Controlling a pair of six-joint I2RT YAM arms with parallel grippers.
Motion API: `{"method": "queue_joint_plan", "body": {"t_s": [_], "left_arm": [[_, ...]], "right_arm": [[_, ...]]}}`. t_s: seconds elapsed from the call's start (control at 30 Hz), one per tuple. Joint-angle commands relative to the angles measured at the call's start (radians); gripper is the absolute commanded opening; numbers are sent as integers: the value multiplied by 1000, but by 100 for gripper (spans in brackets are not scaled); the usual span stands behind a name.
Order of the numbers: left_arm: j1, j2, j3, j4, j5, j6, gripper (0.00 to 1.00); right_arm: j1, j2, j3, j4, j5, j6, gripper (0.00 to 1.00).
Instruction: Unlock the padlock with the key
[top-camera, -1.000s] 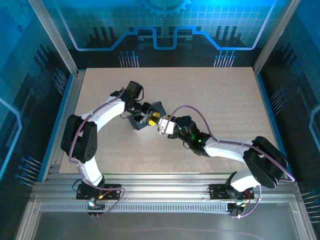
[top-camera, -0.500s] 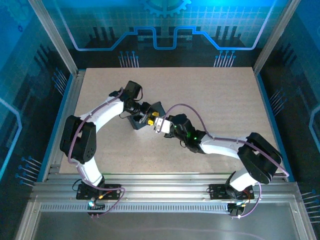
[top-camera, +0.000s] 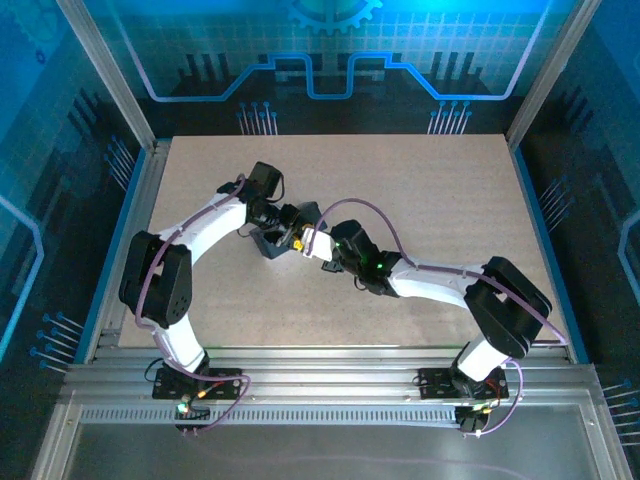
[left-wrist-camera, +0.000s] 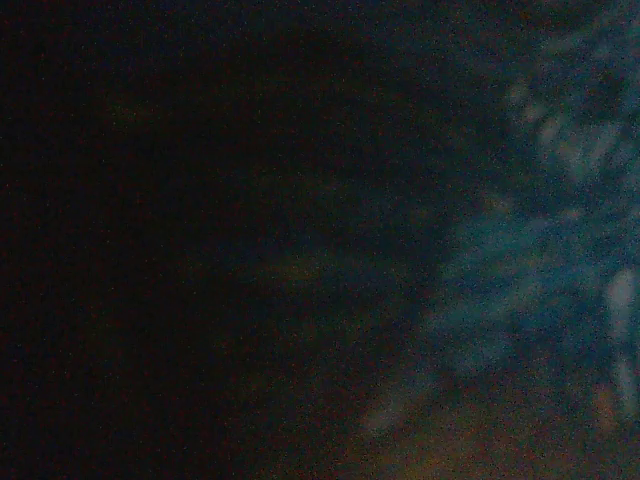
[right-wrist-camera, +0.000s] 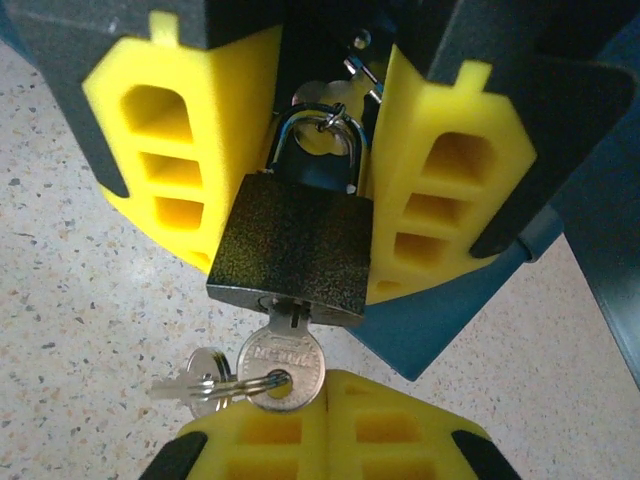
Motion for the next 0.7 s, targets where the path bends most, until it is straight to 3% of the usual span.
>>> {"method": "queue_joint_plan", "body": {"t_s": [0.0,0.3,0.67], "left_arm": [[-7,-33,-1,-26,89,11,0],[1,-26,17,-49,95,27,0],[-1,-36,19,-44,102,17,0]], "right_arm": [[15,-59,-43,69,-27,12,10],[-34,-162,-136,100,-64,-69,22],[-2,-88,-76,119,-104,-141,26]]}}
